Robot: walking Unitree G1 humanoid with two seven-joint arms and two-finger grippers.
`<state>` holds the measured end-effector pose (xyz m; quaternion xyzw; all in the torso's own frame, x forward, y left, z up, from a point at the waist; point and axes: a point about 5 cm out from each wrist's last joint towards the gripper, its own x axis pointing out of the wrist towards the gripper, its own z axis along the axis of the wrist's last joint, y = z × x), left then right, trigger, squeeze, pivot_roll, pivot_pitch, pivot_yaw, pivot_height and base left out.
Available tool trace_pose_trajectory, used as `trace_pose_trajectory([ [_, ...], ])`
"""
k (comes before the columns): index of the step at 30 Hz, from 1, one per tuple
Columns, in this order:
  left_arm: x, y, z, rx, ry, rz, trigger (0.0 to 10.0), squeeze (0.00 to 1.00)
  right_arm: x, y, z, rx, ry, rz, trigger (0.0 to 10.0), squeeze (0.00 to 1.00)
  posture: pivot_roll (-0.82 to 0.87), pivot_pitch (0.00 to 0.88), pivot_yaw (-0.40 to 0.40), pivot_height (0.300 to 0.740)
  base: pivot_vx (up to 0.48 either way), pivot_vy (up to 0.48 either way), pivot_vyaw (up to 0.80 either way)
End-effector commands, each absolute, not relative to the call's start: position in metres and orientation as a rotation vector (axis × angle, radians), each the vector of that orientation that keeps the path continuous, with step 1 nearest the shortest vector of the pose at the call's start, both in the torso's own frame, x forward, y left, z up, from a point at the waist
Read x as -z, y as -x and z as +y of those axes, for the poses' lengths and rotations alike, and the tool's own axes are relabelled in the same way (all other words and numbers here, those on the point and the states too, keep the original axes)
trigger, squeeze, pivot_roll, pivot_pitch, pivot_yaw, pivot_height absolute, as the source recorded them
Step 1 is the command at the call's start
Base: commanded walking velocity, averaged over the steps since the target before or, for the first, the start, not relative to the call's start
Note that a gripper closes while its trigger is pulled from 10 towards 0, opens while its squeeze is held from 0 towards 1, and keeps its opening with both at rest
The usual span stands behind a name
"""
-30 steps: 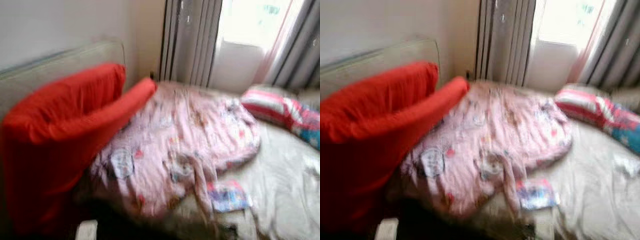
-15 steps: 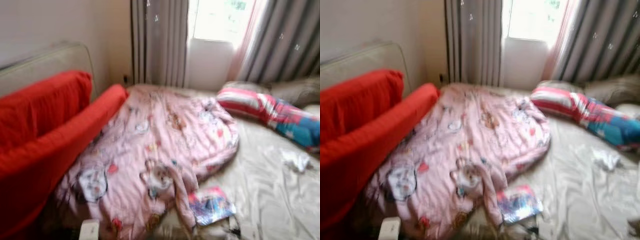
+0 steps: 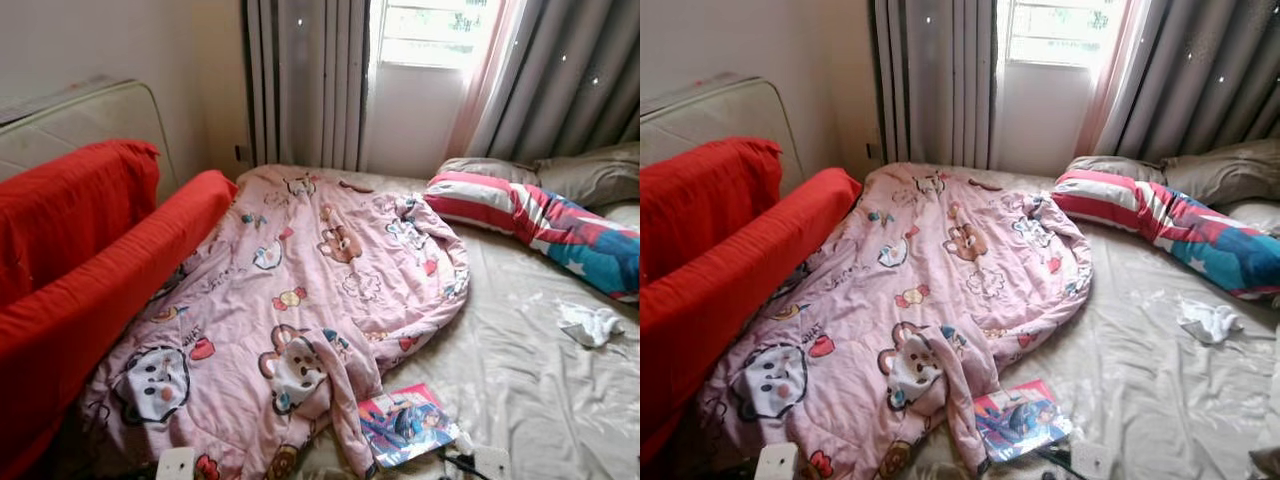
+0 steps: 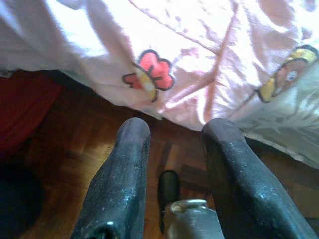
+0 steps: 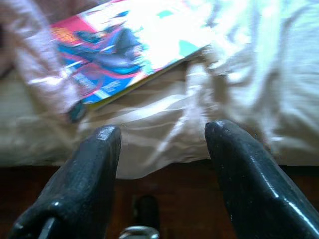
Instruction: Clean up the room
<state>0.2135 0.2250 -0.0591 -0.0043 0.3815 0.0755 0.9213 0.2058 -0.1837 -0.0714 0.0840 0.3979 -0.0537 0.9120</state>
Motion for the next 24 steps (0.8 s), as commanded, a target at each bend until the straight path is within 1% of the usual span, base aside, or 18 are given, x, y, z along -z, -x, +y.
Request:
trace_pose_trajectory([
  [1, 0.0593, -0.2126, 0.2259, -0.158, -0.002, 0.782, 10.0, 0.00, 0.0709, -0.2056, -0.1877, 0.124, -0.172, 0.815, 10.0, 0.00, 0.03, 0.000, -0.044, 0.740, 0.000, 0.000, 0.00],
  [5, 0.0587, -0.2134, 0.2261, -0.159, -0.003, 0.779, 10.0, 0.00, 0.0702, -0.2066, -0.1878, 0.124, -0.174, 0.809, 10.0, 0.00, 0.03, 0.000, -0.046, 0.740, 0.000, 0.000, 0.00],
  [21, 0.0570, -0.2152, 0.2278, -0.158, -0.007, 0.768, 10.0, 0.00, 0.0693, -0.2084, -0.1860, 0.131, -0.186, 0.797, 10.0, 0.00, 0.03, 0.000, -0.036, 0.740, 0.000, -0.266, 0.00],
  [24, 0.0569, -0.2151, 0.2278, -0.161, 0.002, 0.763, 10.0, 0.00, 0.0691, -0.2084, -0.1860, 0.132, -0.189, 0.792, 10.0, 0.00, 0.03, 0.000, -0.038, 0.740, 0.000, 0.000, 0.00],
])
